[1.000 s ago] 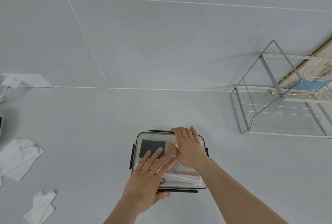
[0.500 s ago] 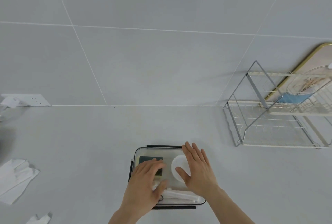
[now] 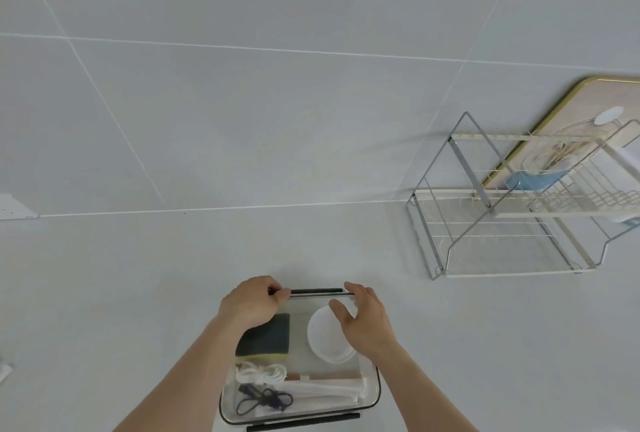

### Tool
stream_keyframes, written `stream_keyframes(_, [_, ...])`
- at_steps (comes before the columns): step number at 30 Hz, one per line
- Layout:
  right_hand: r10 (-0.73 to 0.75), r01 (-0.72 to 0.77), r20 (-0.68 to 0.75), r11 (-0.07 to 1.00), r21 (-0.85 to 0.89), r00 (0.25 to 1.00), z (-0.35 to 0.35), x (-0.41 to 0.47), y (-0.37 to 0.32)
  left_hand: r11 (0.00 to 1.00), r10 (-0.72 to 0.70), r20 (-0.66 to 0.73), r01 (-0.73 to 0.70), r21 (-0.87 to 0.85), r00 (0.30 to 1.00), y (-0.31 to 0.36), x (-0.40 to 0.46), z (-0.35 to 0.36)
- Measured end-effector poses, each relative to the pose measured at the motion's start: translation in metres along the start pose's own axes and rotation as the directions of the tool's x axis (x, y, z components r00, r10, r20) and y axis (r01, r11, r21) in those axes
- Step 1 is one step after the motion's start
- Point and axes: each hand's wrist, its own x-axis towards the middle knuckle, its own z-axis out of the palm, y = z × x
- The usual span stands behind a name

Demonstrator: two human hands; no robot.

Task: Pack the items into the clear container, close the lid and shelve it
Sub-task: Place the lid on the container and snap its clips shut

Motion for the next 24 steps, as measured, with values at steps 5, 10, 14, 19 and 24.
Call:
stream_keyframes(5, [0.001, -0.003, -0.075, 1.0, -0.024, 0.997, 0.013, 0.009, 0.0, 0.992, -0.005, -0.126, -0.011, -0.127, 0.992, -0.005, -0.004, 0.0])
stream_keyframes(10, [-0.083, 0.043, -0.158, 0.969, -0.243, 0.984, 0.022, 0.01, 0.003, 0.99, 0.013, -0.285, -0.053, -0.132, 0.958, -0.007, -0.014, 0.006])
stream_keyframes(14, [-0.176, 0.096, -0.255, 0.95, -0.296, 0.951, 0.028, 0.007, 0.006, 0.991, 0.047, -0.37, -0.089, -0.095, 0.928, -0.007, -0.015, 0.013])
stream_keyframes(19, [-0.23, 0.145, -0.264, 0.942, -0.304, 0.937, 0.026, 0.0, -0.002, 0.997, 0.076, -0.435, -0.08, 0.009, 0.897, -0.002, -0.014, 0.016])
stream_keyframes(24, [-0.271, 0.17, -0.256, 0.919, -0.356, 0.928, 0.028, 0.002, -0.001, 0.994, 0.1, -0.44, -0.073, 0.076, 0.893, -0.002, -0.01, 0.018])
